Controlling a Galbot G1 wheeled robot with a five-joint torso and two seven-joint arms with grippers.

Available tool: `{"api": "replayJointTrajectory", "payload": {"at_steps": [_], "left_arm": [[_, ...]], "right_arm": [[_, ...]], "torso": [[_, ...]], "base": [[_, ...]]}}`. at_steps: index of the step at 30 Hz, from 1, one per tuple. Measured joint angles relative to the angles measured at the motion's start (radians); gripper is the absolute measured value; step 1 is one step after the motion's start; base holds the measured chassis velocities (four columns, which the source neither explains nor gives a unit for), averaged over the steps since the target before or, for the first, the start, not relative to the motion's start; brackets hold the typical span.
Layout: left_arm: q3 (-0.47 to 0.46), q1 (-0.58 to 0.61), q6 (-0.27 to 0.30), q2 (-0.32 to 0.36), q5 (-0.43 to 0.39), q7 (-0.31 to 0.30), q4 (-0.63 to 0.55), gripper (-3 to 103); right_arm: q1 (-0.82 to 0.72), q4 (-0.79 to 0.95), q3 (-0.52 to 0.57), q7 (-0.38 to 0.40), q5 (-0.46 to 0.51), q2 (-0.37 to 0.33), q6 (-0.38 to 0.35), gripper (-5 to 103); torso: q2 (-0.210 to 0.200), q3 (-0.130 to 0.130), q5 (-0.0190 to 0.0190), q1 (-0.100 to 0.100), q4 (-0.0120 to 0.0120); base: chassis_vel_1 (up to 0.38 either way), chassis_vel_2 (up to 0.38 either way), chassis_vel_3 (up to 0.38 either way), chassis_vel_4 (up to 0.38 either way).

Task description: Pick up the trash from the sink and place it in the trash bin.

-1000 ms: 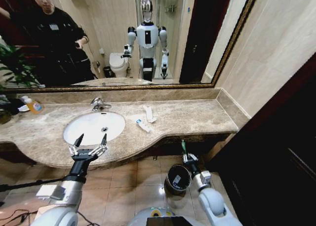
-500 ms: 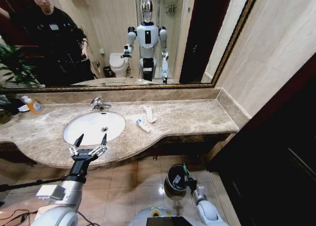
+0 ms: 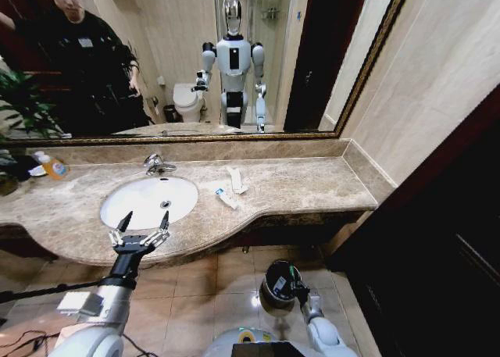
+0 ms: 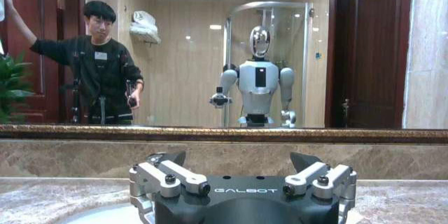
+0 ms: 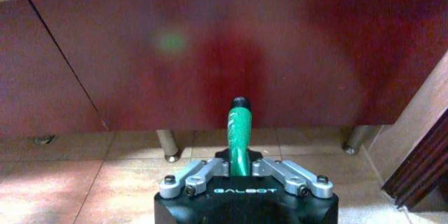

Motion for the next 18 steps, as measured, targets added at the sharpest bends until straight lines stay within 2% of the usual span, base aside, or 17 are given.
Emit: {"api": "replayJointTrajectory", "payload": {"at_steps": [1, 3, 5, 6, 9, 10, 13, 16, 18], "left_arm": [[0.000, 0.000, 0.000, 0.000, 0.000, 0.000, 0.000, 100], [0.000, 0.000, 0.000, 0.000, 0.000, 0.000, 0.000, 100], [0.000, 0.000, 0.000, 0.000, 0.000, 0.000, 0.000, 100], [0.000, 0.000, 0.000, 0.000, 0.000, 0.000, 0.000, 100], [0.000, 0.000, 0.000, 0.000, 0.000, 0.000, 0.000, 100], [0.000, 0.000, 0.000, 0.000, 0.000, 0.000, 0.000, 100], [0.000, 0.000, 0.000, 0.000, 0.000, 0.000, 0.000, 100], [0.000, 0.000, 0.000, 0.000, 0.000, 0.000, 0.000, 100], [0.000, 0.000, 0.000, 0.000, 0.000, 0.000, 0.000, 100]], "right_arm": [[0.000, 0.000, 0.000, 0.003, -0.007, 0.001, 0.004, 20], [0.000, -0.001, 0.000, 0.004, -0.012, 0.002, 0.009, 20], [-0.001, -0.002, 0.000, 0.006, -0.016, 0.002, 0.019, 32], [-0.001, -0.002, 0.000, 0.006, -0.016, 0.002, 0.019, 32], [-0.003, -0.001, -0.001, 0.008, -0.018, 0.002, 0.024, 48], [-0.003, -0.001, -0.001, 0.008, -0.018, 0.002, 0.024, 48], [-0.003, 0.000, -0.001, 0.011, -0.018, 0.002, 0.026, 65], [-0.005, 0.001, -0.001, 0.011, -0.018, 0.002, 0.027, 71], [-0.008, 0.004, -0.001, 0.012, -0.018, 0.003, 0.028, 82]], "torso": [[0.000, 0.000, 0.0000, 0.000, 0.0000], [0.000, 0.000, 0.0000, 0.000, 0.0000], [0.000, 0.000, 0.0000, 0.000, 0.0000], [0.000, 0.000, 0.0000, 0.000, 0.0000], [0.000, 0.000, -0.0001, 0.000, 0.0000], [0.000, 0.000, -0.0001, 0.000, 0.0000], [0.000, 0.000, -0.0001, 0.000, 0.0000], [0.000, 0.000, -0.0001, 0.000, 0.0000], [0.000, 0.000, 0.0000, 0.000, 0.0000]], "base": [[0.000, 0.000, 0.000, 0.000], [0.000, 0.000, 0.000, 0.000], [0.000, 0.000, 0.000, 0.000], [0.000, 0.000, 0.000, 0.000], [0.000, 0.000, 0.000, 0.000], [0.000, 0.000, 0.000, 0.000], [0.000, 0.000, 0.000, 0.000], [0.000, 0.000, 0.000, 0.000], [0.000, 0.000, 0.000, 0.000]]}}
